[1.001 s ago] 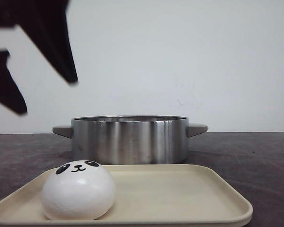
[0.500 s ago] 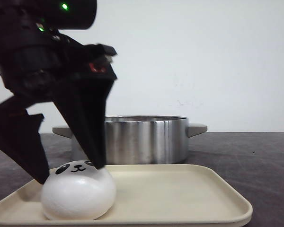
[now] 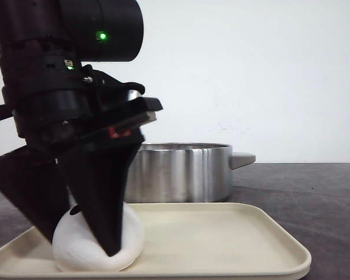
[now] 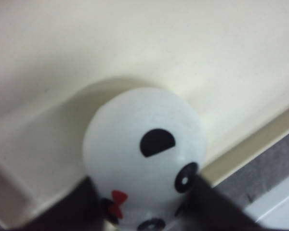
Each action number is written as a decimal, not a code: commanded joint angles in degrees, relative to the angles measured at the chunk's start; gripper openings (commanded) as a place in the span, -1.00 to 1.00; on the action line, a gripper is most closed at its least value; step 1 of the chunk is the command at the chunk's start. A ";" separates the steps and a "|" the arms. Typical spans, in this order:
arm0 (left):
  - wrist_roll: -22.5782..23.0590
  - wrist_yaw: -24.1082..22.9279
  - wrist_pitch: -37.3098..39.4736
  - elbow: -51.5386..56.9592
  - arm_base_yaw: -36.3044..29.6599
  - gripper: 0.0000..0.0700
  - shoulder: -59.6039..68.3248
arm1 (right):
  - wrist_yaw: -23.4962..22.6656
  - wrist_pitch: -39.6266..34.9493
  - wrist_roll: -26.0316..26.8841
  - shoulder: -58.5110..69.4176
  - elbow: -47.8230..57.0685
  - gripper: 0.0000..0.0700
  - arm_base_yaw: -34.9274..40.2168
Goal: Steam buns
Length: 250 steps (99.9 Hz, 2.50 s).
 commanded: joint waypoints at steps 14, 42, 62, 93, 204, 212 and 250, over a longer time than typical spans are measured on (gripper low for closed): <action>4.31 -3.67 0.24 0.94 -1.36 -0.97 -0.07 | 0.31 -1.75 0.90 0.66 1.25 -0.95 0.68; 4.42 -8.20 5.53 6.12 -0.35 -0.97 -12.09 | 2.91 -2.43 0.87 0.66 1.25 -0.95 0.68; 9.05 -10.40 8.68 14.19 4.70 -0.97 -11.19 | 2.91 -0.48 0.81 0.68 1.25 -0.95 0.68; 10.82 -10.86 8.85 21.94 13.75 -0.97 2.99 | 2.89 -0.50 0.83 0.70 1.25 -0.95 0.68; 9.68 -13.25 6.69 27.69 16.52 -1.00 -12.98 | 14.45 11.93 -5.20 -2.10 -13.16 -0.95 0.68; 9.29 -13.62 6.88 27.69 16.76 -1.00 -19.96 | 12.48 21.75 -6.56 -4.59 -20.83 -0.95 0.76; 9.09 -14.27 -4.66 27.67 16.76 -1.00 -41.97 | 11.74 58.05 -5.03 -12.04 -46.86 -0.95 2.60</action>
